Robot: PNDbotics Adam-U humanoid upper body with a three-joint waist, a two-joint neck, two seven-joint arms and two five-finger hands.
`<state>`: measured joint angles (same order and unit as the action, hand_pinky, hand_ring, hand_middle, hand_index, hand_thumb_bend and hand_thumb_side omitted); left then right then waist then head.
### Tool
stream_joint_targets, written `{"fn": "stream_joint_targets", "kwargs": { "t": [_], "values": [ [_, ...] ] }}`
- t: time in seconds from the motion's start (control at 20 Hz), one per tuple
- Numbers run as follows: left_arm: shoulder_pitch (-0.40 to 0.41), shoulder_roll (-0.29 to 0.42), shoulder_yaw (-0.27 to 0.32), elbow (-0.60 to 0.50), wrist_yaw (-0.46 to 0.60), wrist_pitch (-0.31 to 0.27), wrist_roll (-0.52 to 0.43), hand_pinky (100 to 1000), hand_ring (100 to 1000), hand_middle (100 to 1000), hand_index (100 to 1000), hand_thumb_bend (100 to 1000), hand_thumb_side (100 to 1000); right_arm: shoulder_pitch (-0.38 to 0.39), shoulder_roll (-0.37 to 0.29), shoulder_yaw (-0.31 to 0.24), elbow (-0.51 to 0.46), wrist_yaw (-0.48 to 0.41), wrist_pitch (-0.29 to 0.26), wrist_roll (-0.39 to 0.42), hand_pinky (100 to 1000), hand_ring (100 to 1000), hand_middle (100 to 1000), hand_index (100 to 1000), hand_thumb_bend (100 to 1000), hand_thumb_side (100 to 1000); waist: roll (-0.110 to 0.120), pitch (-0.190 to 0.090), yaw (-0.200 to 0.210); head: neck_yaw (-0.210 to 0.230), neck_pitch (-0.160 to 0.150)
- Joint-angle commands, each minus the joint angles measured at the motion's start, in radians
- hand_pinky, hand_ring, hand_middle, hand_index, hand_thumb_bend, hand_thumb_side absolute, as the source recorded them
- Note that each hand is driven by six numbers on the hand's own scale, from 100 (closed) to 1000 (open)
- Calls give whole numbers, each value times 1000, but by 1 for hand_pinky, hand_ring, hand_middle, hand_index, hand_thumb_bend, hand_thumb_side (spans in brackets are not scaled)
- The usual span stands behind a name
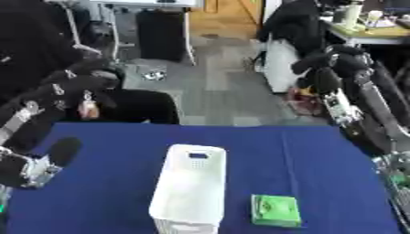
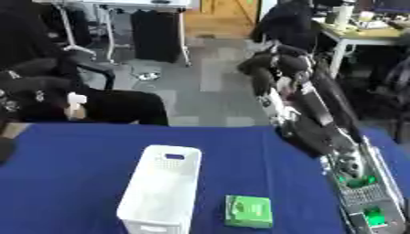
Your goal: Pick up objects on the table and place them in the box.
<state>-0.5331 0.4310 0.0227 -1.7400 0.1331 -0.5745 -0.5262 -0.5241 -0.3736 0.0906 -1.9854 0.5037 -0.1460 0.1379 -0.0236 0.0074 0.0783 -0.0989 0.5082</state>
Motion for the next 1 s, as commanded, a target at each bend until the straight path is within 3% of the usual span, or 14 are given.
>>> {"fn": "stream_joint_targets", "kwargs": {
  "t": [0.05, 0.7, 1.0],
  "values": [
    [-14, 22, 8, -13, 5, -18, -21, 683, 895, 976, 928, 100, 679, -11, -8, -5, -15, 2, 2, 3, 398, 492, 584, 711, 100, 1000, 4, -9, -1, -21, -15],
    [-13, 22, 15, -19, 0, -11, -6, 685, 895, 976, 928, 100, 679, -4, -2, -29, -15, 29, 19, 8, 405, 498, 592, 719, 100, 1000, 4, -11, 0, 1, -16],
    [-15, 21, 15, -21, 0, -10, -5, 686, 895, 976, 929, 100, 679, -4, -3, -29, -15, 32, 21, 10, 406, 499, 593, 719, 100, 1000, 4, -11, 2, 1, -36]
  ]
}}
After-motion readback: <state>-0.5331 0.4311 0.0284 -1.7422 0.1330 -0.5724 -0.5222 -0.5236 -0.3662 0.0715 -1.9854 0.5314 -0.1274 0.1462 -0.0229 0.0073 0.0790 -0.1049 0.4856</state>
